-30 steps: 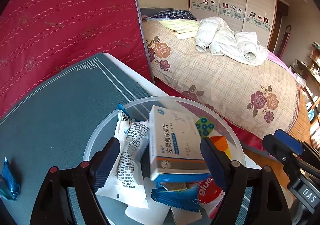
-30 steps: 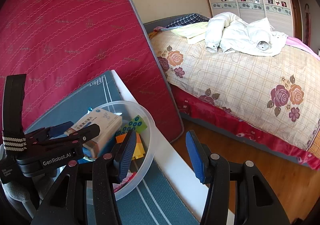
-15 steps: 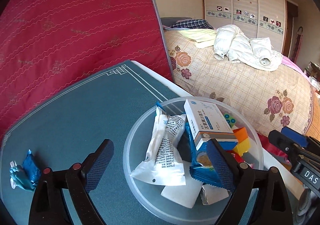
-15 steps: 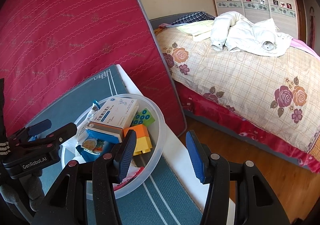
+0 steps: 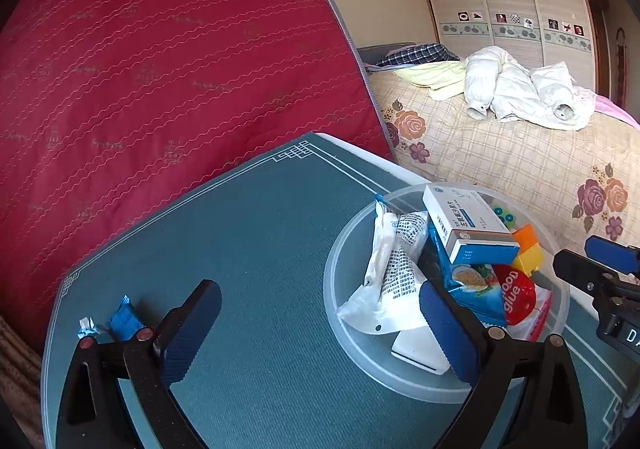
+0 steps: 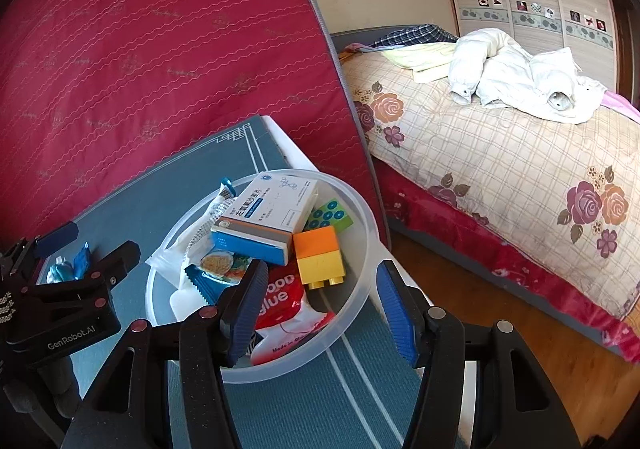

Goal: Organize objects
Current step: 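Move both tools back toward the blue cloth and blue packet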

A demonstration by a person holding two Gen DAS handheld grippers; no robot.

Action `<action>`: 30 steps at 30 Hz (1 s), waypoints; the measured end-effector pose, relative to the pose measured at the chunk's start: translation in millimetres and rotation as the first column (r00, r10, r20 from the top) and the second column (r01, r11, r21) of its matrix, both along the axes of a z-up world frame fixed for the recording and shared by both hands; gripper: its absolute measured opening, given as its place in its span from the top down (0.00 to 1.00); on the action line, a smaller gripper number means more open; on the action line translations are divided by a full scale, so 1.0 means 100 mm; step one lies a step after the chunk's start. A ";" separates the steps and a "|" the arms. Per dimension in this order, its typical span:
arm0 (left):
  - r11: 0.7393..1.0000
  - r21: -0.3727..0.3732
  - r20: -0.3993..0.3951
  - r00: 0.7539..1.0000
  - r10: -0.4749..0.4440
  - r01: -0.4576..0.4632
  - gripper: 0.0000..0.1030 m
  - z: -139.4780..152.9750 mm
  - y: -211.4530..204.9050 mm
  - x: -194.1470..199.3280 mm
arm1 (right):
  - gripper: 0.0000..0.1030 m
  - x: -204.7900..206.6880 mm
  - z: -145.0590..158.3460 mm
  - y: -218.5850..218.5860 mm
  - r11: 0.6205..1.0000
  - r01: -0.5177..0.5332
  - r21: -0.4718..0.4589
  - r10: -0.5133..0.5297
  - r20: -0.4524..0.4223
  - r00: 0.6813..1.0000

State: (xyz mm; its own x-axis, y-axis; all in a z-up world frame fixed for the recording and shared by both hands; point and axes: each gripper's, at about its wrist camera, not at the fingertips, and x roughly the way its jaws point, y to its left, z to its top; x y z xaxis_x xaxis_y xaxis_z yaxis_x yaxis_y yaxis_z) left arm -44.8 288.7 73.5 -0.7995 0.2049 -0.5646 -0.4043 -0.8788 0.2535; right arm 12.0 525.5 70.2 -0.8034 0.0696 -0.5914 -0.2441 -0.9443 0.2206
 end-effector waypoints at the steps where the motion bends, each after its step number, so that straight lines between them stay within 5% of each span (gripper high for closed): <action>1: 1.000 0.000 0.002 1.000 0.005 -0.005 0.02 0.00 -0.03 0.00 | 0.43 0.00 -0.01 -0.03 1.000 -0.007 0.004 0.007 0.002 1.000; 16: 0.998 -0.003 0.028 0.997 0.070 -0.070 0.02 -0.12 -0.44 0.01 | 0.39 0.11 -0.03 -0.74 0.979 -0.142 0.145 0.146 -0.012 0.989; 30: 0.995 0.033 0.055 0.994 0.097 -0.099 0.02 -0.20 -0.80 -0.03 | 0.38 0.12 -0.13 -1.07 0.972 -0.185 0.144 0.182 0.032 0.983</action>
State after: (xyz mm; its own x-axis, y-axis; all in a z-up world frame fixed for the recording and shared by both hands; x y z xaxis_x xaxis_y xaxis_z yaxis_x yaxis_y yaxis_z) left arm -47.4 208.2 53.6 -0.7855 0.1479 -0.6009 -0.3282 -0.9228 0.2019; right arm 23.7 418.7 57.0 -0.7994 0.0087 -0.6007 -0.0668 -0.9950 0.0744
